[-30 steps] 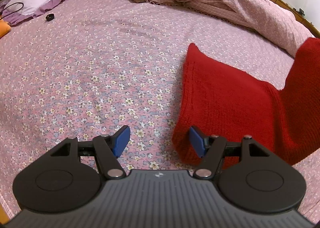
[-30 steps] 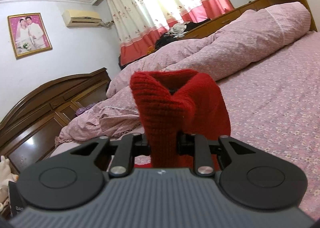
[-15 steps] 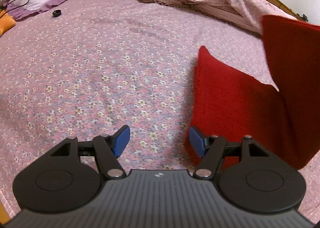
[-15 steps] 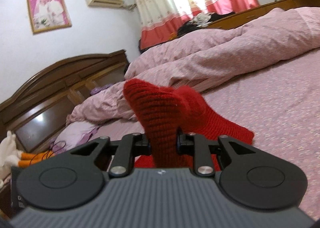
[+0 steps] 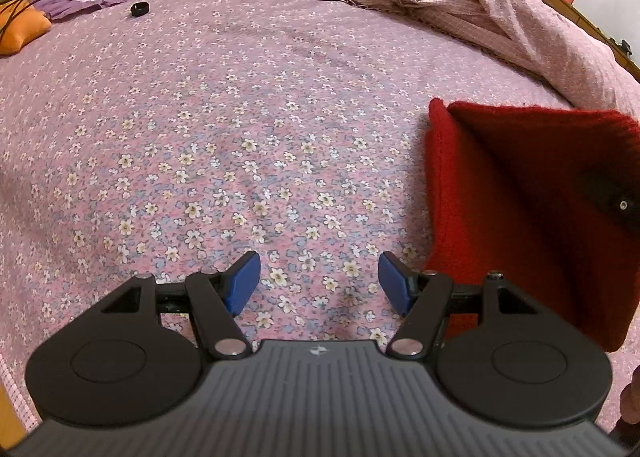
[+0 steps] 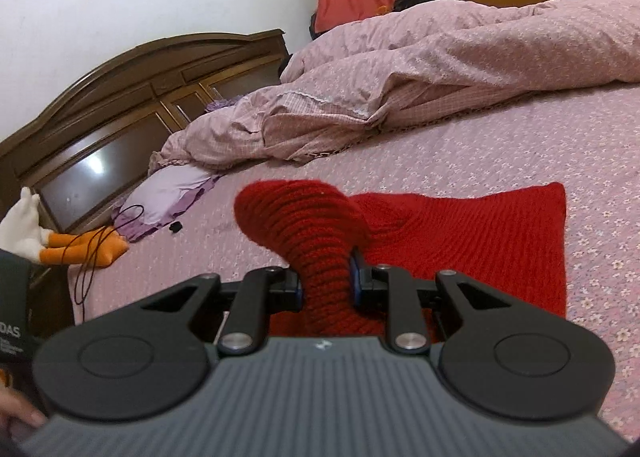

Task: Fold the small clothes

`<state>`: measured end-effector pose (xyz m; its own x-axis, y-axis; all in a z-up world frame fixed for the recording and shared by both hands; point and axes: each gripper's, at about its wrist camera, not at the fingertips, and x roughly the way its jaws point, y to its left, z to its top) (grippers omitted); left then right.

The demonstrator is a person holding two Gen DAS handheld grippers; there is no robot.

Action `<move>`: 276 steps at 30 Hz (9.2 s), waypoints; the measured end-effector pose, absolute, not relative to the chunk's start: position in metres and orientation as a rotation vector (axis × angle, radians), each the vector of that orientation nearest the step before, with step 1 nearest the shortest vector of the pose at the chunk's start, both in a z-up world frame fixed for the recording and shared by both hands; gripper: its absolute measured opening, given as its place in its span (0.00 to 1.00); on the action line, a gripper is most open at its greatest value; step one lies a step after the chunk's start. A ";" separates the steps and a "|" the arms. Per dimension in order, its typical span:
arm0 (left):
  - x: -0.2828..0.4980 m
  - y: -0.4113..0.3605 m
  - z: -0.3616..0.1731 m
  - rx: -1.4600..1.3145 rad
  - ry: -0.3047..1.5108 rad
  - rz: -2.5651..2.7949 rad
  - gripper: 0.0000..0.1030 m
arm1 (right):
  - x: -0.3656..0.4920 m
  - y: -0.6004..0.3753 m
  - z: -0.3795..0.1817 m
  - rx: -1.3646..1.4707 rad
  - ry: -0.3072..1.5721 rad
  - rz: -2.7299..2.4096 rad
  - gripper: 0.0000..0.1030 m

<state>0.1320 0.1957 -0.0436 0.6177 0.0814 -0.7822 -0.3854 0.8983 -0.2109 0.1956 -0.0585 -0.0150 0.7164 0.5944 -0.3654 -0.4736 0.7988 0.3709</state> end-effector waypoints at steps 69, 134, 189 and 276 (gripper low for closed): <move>0.182 0.095 0.019 -0.277 0.676 -0.072 0.22 | 0.163 -0.176 -0.061 0.573 0.666 0.311 0.54; 0.157 0.180 -0.041 -0.417 0.741 0.044 0.65 | 0.244 -0.121 -0.093 0.712 0.858 0.729 0.90; 0.129 0.029 -0.029 -0.178 0.788 -0.176 0.65 | 0.133 -0.231 -0.027 0.397 0.666 0.329 0.73; 0.075 -0.009 -0.033 -0.097 0.945 -0.055 0.87 | 0.056 -0.210 -0.037 0.217 0.700 0.188 0.79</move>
